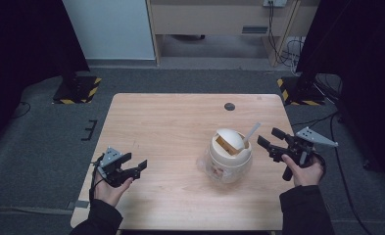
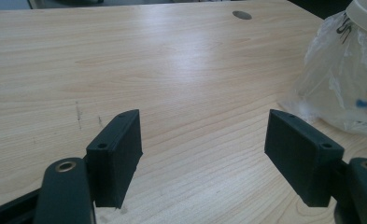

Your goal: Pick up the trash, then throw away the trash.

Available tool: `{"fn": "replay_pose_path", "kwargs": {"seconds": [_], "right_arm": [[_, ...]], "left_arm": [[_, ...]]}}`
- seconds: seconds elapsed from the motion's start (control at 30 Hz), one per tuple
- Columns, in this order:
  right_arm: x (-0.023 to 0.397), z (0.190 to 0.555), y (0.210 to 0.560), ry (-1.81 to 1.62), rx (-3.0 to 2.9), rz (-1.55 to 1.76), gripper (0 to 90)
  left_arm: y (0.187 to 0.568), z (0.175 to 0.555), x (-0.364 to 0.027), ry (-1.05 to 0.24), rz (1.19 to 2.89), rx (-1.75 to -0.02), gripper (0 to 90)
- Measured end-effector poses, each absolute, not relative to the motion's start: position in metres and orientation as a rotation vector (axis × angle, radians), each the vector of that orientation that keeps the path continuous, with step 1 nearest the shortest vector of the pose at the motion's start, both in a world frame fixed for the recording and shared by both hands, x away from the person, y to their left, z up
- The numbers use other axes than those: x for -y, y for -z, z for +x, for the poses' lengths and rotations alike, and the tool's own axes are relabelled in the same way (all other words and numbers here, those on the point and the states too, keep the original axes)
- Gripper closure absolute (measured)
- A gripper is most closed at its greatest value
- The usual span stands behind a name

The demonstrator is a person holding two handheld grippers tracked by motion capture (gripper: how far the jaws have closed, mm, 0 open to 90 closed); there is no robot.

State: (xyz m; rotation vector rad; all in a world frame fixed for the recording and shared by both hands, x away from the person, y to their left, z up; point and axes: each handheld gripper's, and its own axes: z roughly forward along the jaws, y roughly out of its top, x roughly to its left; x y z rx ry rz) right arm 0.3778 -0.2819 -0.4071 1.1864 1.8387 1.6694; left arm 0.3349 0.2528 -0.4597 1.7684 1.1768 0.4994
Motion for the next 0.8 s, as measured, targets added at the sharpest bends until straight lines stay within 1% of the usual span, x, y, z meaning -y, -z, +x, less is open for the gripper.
{"fn": "replay_pose_path", "kwargs": {"seconds": [0.1, 0.3, 0.5, 0.8], "right_arm": [[0.292, 0.374, 0.418, -1.611, -1.825, 1.209, 17.4], [0.305, 0.374, 0.444, -1.466, -1.845, 1.278, 12.3], [0.313, 0.379, 0.468, -1.337, -1.906, 1.378, 11.2], [0.323, 0.381, 0.497, -1.164, -2.012, 1.477, 10.8]], "left_arm": [[0.459, 0.334, -0.253, -0.500, 1.766, -1.176, 26.9], [0.463, 0.336, -0.255, -0.494, 1.772, -1.195, 26.8], [0.474, 0.343, -0.266, -0.488, 1.807, -1.243, 23.7], [0.497, 0.354, -0.298, -0.497, 1.930, -1.332, 17.4]]}}
